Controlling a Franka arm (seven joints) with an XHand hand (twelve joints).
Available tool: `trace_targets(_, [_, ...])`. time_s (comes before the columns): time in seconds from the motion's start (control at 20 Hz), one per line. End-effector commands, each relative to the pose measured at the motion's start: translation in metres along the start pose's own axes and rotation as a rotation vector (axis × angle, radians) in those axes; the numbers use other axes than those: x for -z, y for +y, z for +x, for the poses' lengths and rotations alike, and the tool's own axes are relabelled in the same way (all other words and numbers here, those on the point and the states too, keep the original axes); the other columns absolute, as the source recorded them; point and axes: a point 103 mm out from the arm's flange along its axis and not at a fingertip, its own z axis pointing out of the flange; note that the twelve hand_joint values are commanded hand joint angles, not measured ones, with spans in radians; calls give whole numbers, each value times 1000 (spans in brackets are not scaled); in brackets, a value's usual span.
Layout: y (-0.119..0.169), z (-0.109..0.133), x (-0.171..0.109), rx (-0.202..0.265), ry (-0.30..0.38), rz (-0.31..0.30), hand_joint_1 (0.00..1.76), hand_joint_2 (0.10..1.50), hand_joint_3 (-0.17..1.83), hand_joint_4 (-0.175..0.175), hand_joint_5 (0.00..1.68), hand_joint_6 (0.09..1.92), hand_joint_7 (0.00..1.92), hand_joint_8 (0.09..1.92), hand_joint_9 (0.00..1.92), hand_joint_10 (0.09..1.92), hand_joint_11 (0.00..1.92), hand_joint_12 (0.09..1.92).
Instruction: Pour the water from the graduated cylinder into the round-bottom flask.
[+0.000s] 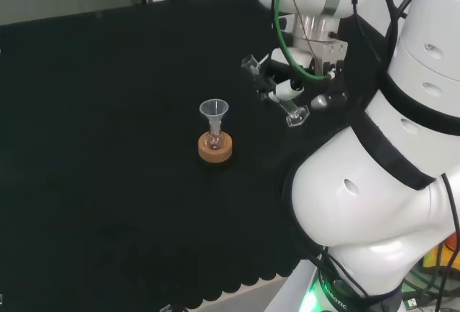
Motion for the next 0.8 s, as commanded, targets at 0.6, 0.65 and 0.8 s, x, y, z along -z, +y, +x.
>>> trace_targets(0.6, [-1, 27, -11, -52, -240, 137, 1128, 1185, -1, -175, 860, 1191, 1007, 599, 1298, 187, 1151, 784])
trace_targets(0.65, [0, 28, -11, -58, -254, 139, 1128, 1185, -1, -175, 860, 1191, 1007, 598, 1297, 187, 1152, 784])
trace_targets(0.8, [4, 31, -10, -72, -290, 152, 1128, 1185, -1, -175, 859, 1192, 1006, 597, 1296, 185, 1149, 783])
